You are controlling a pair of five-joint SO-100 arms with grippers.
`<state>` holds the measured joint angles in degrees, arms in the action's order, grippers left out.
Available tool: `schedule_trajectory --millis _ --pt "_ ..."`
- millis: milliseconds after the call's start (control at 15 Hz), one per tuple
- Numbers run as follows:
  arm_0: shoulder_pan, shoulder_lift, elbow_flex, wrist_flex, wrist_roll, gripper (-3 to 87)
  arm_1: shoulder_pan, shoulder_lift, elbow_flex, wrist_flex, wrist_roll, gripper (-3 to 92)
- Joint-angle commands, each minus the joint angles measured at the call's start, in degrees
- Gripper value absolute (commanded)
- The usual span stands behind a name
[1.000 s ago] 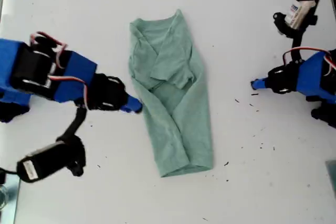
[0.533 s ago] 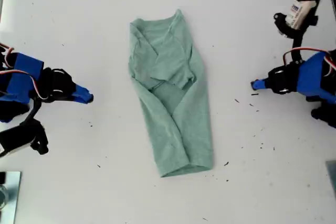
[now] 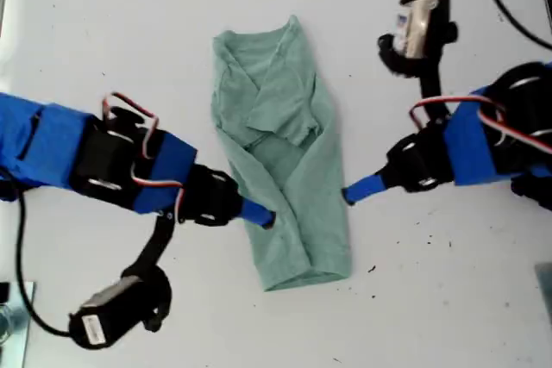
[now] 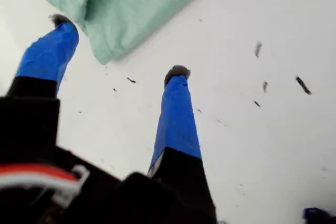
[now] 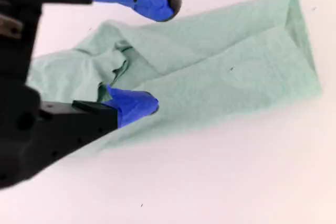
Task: Fold t shirt
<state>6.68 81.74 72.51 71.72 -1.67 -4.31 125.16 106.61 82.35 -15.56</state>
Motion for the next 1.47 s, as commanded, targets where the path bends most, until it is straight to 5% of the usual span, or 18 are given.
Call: schedule_trajectory --millis 0,200,733,867,933,1133,1400 --pt "1.93 -7.82 -10.99 -0.44 0.79 24.8 -5.27 -11.07 -11.69 0.62 3.96 32.7" --pt "3.25 -12.92 -11.87 -2.64 0.53 24.5 -9.67 -22.32 -18.46 0.44 7.91 31.3" --pt "8.53 -26.72 -16.0 -8.35 0.26 23.0 -12.39 -42.01 -19.86 -16.79 10.28 28.5" --pt "7.29 -29.97 -16.61 -8.61 1.76 6.1 -12.92 -46.67 -20.04 -18.98 10.99 9.7" --pt "6.59 -31.2 -16.61 -9.23 2.9 -0.2 -13.36 -47.29 -20.48 -19.07 10.99 3.0" --pt "4.75 -31.29 -18.02 -8.88 6.06 -0.3 -13.8 -46.93 -24.26 -17.49 7.91 2.5" --pt "8.79 -16.26 -19.6 -9.23 9.4 -0.3 -15.91 -39.55 -39.02 -4.48 1.32 2.5"
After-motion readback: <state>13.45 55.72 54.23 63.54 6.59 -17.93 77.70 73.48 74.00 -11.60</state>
